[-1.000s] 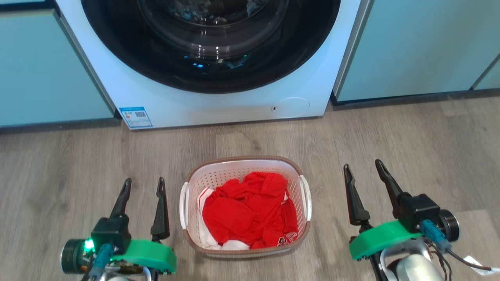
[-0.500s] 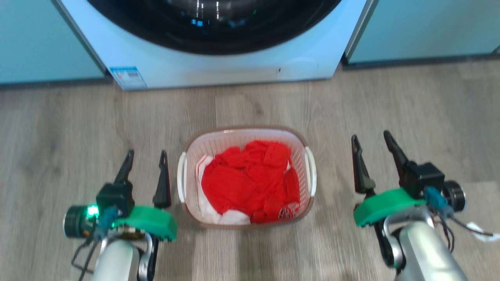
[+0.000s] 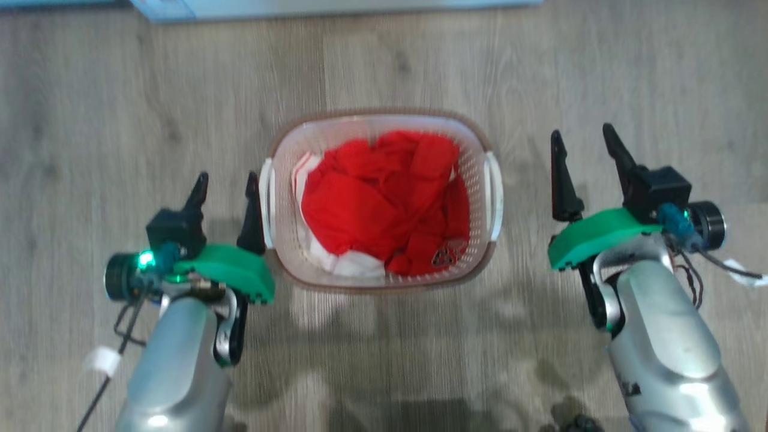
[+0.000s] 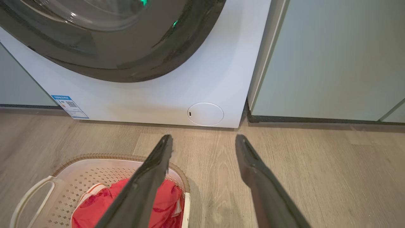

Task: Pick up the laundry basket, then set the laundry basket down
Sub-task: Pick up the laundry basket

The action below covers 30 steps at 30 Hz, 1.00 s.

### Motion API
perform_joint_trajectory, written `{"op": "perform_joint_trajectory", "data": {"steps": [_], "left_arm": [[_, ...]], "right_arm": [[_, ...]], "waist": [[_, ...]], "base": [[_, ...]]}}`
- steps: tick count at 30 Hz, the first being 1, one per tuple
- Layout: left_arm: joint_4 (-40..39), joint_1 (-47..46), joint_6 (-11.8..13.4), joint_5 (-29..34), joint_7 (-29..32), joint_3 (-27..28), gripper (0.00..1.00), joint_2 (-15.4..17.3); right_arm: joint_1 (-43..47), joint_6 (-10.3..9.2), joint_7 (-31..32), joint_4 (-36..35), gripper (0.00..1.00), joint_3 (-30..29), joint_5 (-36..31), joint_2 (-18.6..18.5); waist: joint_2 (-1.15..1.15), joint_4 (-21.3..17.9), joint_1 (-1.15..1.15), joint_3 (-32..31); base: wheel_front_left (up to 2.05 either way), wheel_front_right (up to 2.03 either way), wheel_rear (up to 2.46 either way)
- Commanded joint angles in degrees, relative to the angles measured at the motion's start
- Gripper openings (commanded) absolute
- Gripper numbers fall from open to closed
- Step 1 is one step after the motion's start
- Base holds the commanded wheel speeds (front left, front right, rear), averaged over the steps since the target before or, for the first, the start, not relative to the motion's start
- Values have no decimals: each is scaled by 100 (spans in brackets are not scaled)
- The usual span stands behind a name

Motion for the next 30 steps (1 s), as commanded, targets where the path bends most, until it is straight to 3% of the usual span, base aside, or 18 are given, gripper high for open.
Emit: {"op": "perform_joint_trajectory", "data": {"steps": [1, 15, 30], "left_arm": [[-37, -212, 36, -79, -55, 152, 100, 60], [1155, -943, 116, -567, -55, -178, 100, 60], [2030, -1699, 141, -803, -55, -671, 100, 60]], "right_arm": [[-85, 16, -69, -46, 100, 83, 31, -22], [-692, 16, -69, 1342, 100, 129, 238, -22], [-1347, 16, -69, 2107, 100, 313, 396, -22]], "waist": [[0, 51, -2, 434], [0, 177, -2, 1164], [0, 337, -2, 1964]], "base": [[0, 0, 0], [0, 0, 0], [0, 0, 0]]}}
